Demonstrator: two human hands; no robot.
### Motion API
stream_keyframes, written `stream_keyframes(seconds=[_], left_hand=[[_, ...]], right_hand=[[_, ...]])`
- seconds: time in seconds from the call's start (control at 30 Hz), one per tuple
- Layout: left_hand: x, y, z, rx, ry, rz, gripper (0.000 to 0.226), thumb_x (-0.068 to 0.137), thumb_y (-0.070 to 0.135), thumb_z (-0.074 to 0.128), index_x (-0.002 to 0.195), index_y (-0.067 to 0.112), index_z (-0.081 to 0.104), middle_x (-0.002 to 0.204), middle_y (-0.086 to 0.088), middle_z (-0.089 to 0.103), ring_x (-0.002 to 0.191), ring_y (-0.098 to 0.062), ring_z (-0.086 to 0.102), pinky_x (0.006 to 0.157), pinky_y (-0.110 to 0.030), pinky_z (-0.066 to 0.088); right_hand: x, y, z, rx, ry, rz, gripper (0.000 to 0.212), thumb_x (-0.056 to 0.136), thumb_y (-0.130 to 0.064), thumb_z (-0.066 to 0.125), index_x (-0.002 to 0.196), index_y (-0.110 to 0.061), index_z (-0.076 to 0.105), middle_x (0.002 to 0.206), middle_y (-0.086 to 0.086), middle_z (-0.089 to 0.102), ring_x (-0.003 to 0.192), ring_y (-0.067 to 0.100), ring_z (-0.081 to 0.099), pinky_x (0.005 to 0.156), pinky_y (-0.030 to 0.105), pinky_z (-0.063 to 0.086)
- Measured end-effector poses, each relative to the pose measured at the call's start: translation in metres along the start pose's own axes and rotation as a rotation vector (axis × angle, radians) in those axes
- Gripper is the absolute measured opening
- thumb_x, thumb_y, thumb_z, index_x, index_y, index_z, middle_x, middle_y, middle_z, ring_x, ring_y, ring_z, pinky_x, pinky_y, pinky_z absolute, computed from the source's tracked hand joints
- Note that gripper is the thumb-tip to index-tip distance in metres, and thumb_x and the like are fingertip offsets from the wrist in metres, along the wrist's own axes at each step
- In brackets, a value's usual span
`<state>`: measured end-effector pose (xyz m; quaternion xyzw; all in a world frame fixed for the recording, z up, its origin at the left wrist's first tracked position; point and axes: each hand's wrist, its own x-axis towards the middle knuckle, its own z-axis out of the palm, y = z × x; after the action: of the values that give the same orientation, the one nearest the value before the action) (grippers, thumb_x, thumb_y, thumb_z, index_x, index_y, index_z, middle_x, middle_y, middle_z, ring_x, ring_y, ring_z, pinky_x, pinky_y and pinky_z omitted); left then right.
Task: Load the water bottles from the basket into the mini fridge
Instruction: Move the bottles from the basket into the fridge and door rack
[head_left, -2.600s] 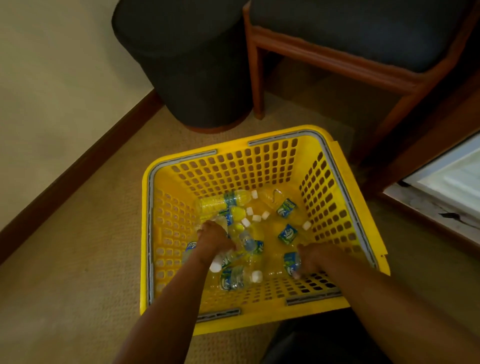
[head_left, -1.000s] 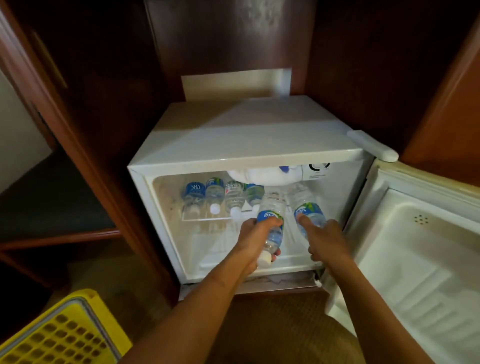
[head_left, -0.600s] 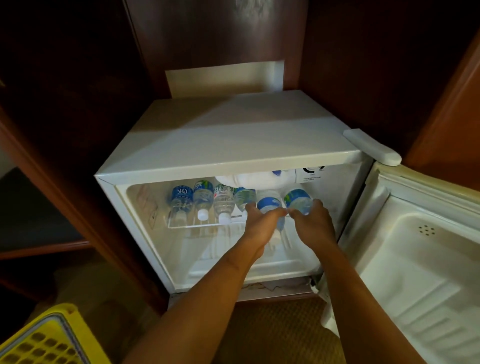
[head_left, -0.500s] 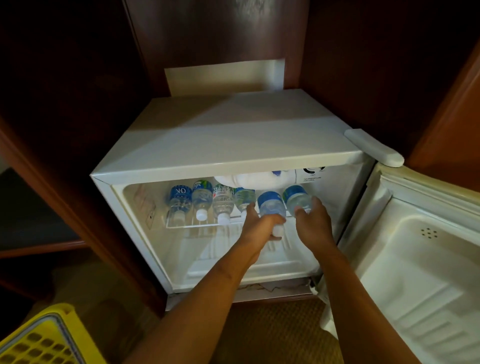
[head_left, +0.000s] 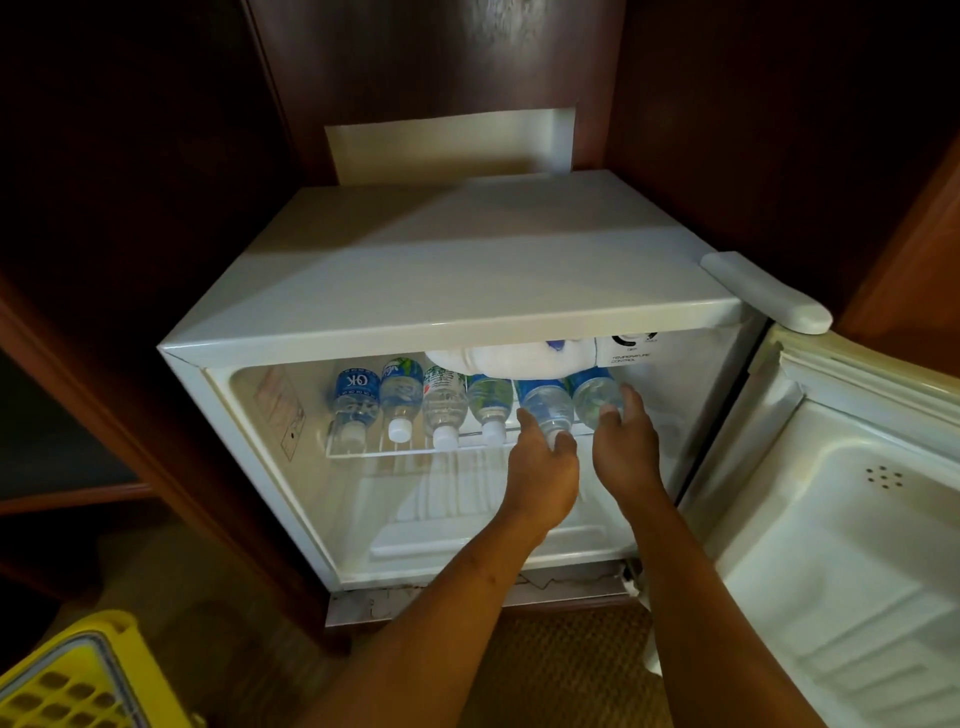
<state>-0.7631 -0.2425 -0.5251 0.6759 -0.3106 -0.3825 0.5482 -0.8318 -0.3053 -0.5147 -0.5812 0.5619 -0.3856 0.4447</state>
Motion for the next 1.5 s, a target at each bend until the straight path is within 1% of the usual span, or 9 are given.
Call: stream_keyframes(seconds=[0.07, 0.17, 0.3, 0.4, 0.53, 0.9, 1.0, 1.13, 1.5], left_hand=[[-0.001, -0.002, 0.003, 0.000, 0.001, -0.006, 0.067, 0.103, 0.021, 0.042, 0.158, 0.023, 0.004, 0.128, -0.019, 0.060, 0.106, -0.031, 0.064, 0.091, -0.040, 0.057], [-0.001, -0.008, -0.006, -0.209, -0.033, -0.047, 0.063, 0.101, 0.008, 0.041, 0.156, 0.024, 0.015, 0.087, -0.012, 0.059, 0.067, -0.016, 0.056, 0.054, -0.021, 0.048], [0.003, -0.017, -0.011, -0.240, 0.015, -0.016, 0.066, 0.103, 0.005, 0.037, 0.159, 0.025, 0.009, 0.074, -0.007, 0.050, 0.060, -0.011, 0.046, 0.050, -0.019, 0.040], [0.013, -0.014, -0.008, -0.139, 0.007, -0.009, 0.066, 0.105, 0.013, 0.037, 0.158, 0.029, 0.001, 0.096, -0.020, 0.061, 0.072, -0.015, 0.056, 0.064, -0.022, 0.050], [0.028, 0.000, -0.008, 0.132, 0.013, 0.054, 0.066, 0.106, 0.020, 0.039, 0.159, 0.024, 0.000, 0.156, -0.011, 0.036, 0.131, -0.031, 0.050, 0.105, -0.036, 0.046], [0.035, -0.001, -0.014, 0.409, 0.036, 0.118, 0.068, 0.105, 0.031, 0.043, 0.159, 0.022, 0.003, 0.156, -0.013, 0.036, 0.137, -0.031, 0.042, 0.111, -0.045, 0.042], [0.023, -0.005, -0.022, 0.416, 0.055, 0.129, 0.056, 0.105, 0.030, 0.044, 0.156, 0.022, 0.024, 0.136, -0.016, 0.057, 0.121, -0.034, 0.058, 0.103, -0.046, 0.050], [-0.010, -0.013, -0.050, 0.473, 0.118, 0.191, 0.043, 0.103, 0.017, 0.048, 0.146, 0.020, 0.047, 0.128, -0.012, 0.065, 0.116, -0.027, 0.062, 0.102, -0.043, 0.051], [-0.191, -0.070, -0.233, 0.841, 0.444, 0.114, 0.038, 0.095, 0.021, 0.053, 0.132, 0.023, 0.061, 0.132, 0.001, 0.061, 0.122, -0.018, 0.056, 0.100, -0.034, 0.048]], right_hand=[[-0.003, 0.003, 0.001, 0.004, 0.001, -0.015, 0.048, 0.107, -0.017, 0.033, 0.154, -0.018, 0.029, 0.152, 0.009, 0.044, 0.136, 0.029, 0.046, 0.109, 0.040, 0.041], [-0.003, 0.009, 0.002, 0.010, -0.002, -0.034, 0.048, 0.106, -0.015, 0.034, 0.154, -0.018, 0.030, 0.150, 0.010, 0.046, 0.134, 0.028, 0.047, 0.108, 0.039, 0.041], [0.002, 0.013, 0.002, 0.070, 0.011, -0.009, 0.050, 0.105, -0.014, 0.036, 0.154, -0.018, 0.031, 0.146, 0.012, 0.049, 0.127, 0.028, 0.053, 0.100, 0.035, 0.047], [0.003, 0.011, 0.002, 0.096, 0.022, 0.001, 0.050, 0.105, -0.014, 0.036, 0.154, -0.018, 0.031, 0.146, 0.011, 0.049, 0.127, 0.028, 0.053, 0.101, 0.037, 0.047], [0.007, 0.007, 0.008, 0.122, 0.013, -0.021, 0.050, 0.105, -0.013, 0.038, 0.154, -0.019, 0.031, 0.148, 0.010, 0.047, 0.131, 0.030, 0.051, 0.107, 0.040, 0.046], [0.020, 0.008, 0.019, -0.343, -0.099, -0.130, 0.055, 0.106, -0.031, 0.034, 0.158, -0.024, 0.016, 0.160, 0.007, 0.032, 0.138, 0.034, 0.044, 0.107, 0.046, 0.044], [0.001, 0.004, 0.013, -0.558, -0.069, -0.134, 0.059, 0.104, -0.042, 0.029, 0.158, -0.027, 0.010, 0.166, 0.007, 0.012, 0.143, 0.035, 0.035, 0.102, 0.046, 0.046], [-0.042, -0.004, 0.003, -0.646, -0.021, -0.252, 0.054, 0.103, -0.039, 0.040, 0.153, -0.023, 0.029, 0.162, 0.005, 0.026, 0.139, 0.029, 0.037, 0.105, 0.045, 0.042], [-0.240, -0.012, 0.080, -0.643, -0.581, -0.615, 0.039, 0.101, -0.037, 0.043, 0.137, -0.026, 0.052, 0.147, -0.004, 0.049, 0.135, 0.019, 0.042, 0.110, 0.041, 0.039]])
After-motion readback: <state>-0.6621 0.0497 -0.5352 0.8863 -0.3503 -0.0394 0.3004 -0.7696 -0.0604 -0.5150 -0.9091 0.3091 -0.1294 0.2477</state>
